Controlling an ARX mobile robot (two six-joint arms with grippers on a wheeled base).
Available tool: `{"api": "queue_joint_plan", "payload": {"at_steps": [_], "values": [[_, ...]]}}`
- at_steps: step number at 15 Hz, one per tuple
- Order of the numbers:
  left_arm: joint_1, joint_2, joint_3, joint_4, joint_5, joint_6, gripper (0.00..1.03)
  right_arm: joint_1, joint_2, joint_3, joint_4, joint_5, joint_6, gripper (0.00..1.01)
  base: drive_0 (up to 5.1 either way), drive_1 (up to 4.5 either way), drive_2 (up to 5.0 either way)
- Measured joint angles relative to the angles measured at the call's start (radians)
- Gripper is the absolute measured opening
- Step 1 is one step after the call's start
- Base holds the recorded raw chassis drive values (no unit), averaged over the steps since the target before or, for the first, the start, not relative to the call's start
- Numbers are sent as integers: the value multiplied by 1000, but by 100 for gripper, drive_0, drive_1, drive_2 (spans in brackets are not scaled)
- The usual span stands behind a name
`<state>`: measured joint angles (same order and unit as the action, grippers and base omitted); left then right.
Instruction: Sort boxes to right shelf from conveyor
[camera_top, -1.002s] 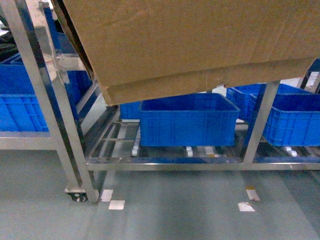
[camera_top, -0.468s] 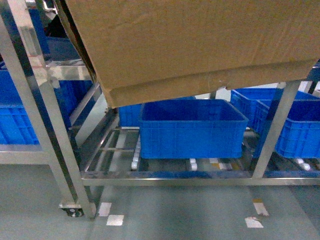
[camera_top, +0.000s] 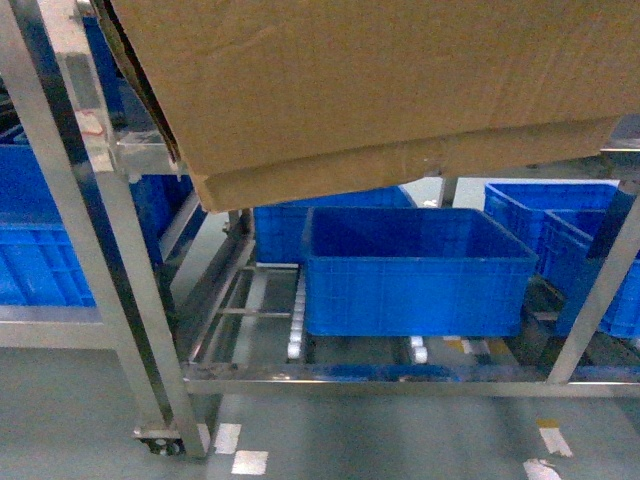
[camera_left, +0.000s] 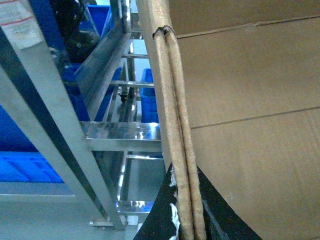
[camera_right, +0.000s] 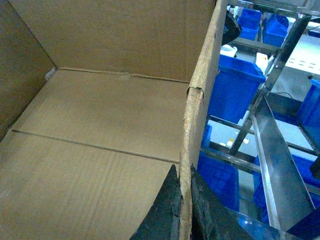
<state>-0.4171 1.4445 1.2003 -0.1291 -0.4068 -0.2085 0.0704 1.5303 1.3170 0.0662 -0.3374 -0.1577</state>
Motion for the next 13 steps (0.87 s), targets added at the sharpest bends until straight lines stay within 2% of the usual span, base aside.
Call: {"api": "queue_joint_plan", "payload": {"at_steps": [9,13], "values": [[-12,-1,0,2,-2,0,2,-13,-1,0,-5,-2,0,2,0,0,0],[-7,-2,0,1,7,0,2,-10,0,0,-6,-2,1,2,-317,508,-125]]}}
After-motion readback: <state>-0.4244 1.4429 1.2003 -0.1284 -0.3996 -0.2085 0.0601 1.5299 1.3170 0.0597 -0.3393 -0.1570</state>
